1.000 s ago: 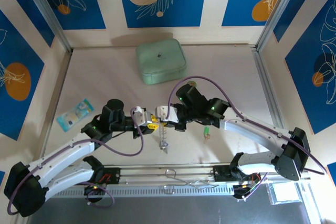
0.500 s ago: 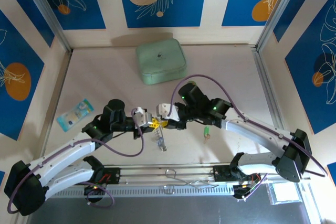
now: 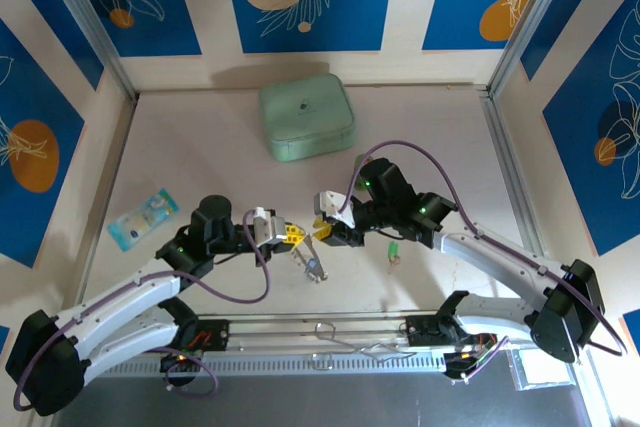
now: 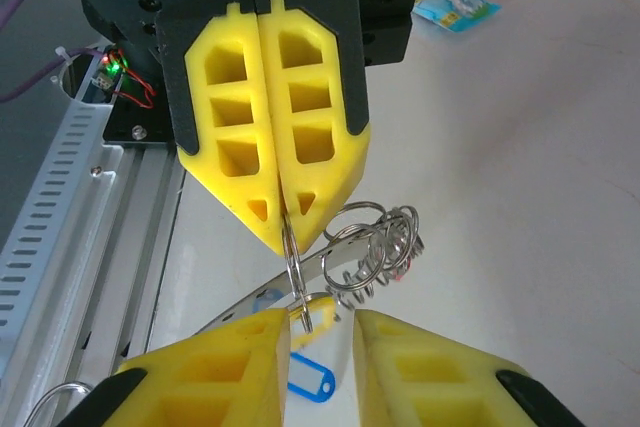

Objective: Put the keys on the keyring

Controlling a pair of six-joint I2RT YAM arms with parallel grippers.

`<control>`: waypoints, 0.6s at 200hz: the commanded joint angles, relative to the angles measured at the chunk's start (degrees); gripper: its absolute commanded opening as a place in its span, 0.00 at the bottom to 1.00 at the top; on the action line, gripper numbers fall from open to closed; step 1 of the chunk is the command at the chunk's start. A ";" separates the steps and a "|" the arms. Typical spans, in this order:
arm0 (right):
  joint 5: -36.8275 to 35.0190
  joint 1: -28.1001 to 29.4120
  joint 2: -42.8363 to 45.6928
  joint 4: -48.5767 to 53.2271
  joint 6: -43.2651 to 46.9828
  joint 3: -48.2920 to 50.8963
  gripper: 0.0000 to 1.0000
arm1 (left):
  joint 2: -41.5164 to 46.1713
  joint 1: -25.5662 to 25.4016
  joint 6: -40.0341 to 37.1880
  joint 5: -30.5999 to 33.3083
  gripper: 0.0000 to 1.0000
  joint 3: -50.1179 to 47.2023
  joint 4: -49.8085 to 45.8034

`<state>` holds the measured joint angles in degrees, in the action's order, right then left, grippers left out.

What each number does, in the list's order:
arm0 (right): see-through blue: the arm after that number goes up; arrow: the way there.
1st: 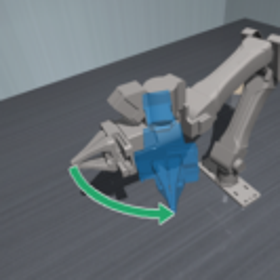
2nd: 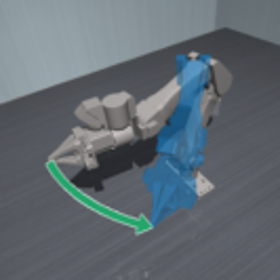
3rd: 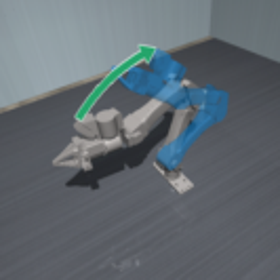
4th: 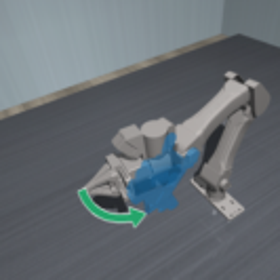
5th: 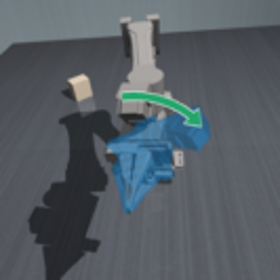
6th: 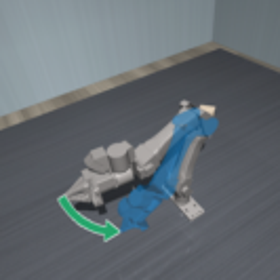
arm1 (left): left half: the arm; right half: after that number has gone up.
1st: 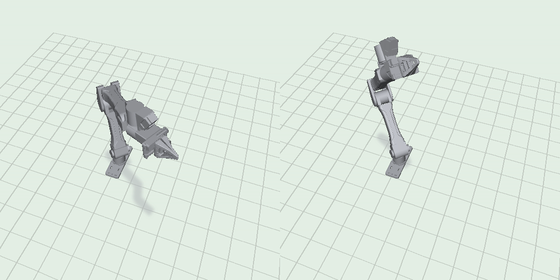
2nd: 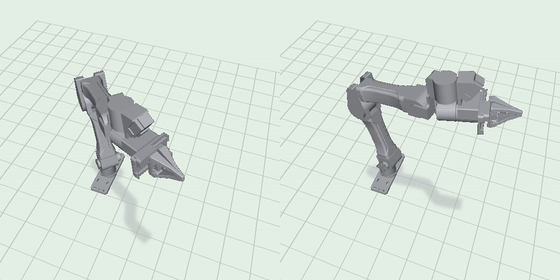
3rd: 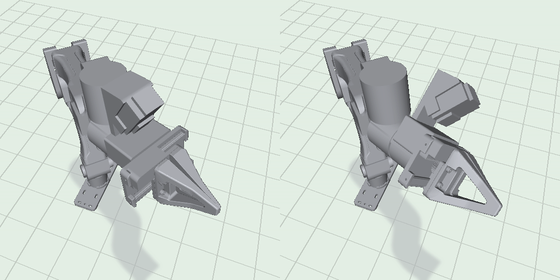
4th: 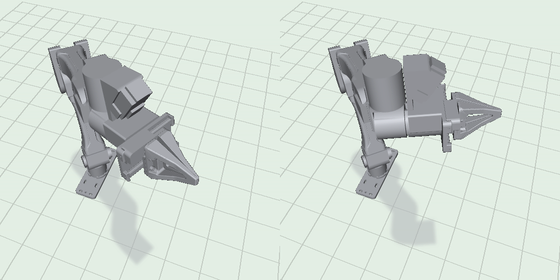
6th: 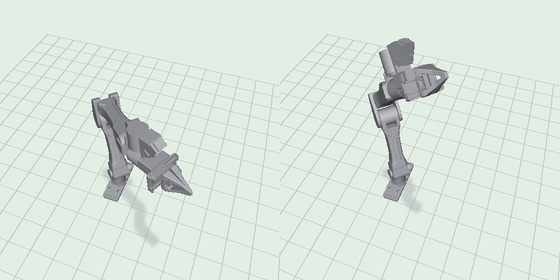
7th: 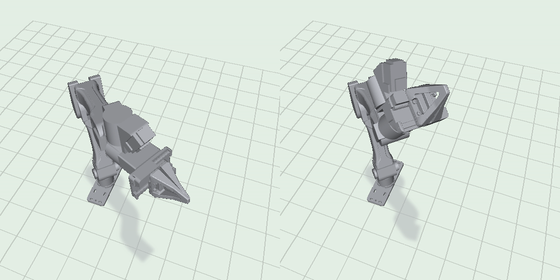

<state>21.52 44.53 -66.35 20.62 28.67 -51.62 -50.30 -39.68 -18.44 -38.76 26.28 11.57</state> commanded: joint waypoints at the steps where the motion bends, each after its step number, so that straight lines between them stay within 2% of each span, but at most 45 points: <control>1: 2.48 -0.24 -0.75 0.87 -0.41 -0.07 0.24 | 1.09 -0.66 0.51 -2.19 0.00 -0.18 3.54; 23: 2.40 -0.15 -1.24 1.33 -0.27 -0.26 0.23 | 0.98 -0.66 0.37 -2.41 0.00 -0.19 3.63; 78: 1.95 -0.17 -1.41 2.75 0.50 -0.77 0.08 | 1.17 -0.66 -0.11 -2.59 0.00 -0.20 3.37; 120: 3.89 -0.11 -2.27 1.91 -0.07 -0.59 0.03 | 0.85 -0.66 1.03 -3.42 0.00 0.03 5.30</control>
<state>22.57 44.53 -67.83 21.96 28.71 -51.62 -50.30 -39.68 -18.35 -39.44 26.28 11.81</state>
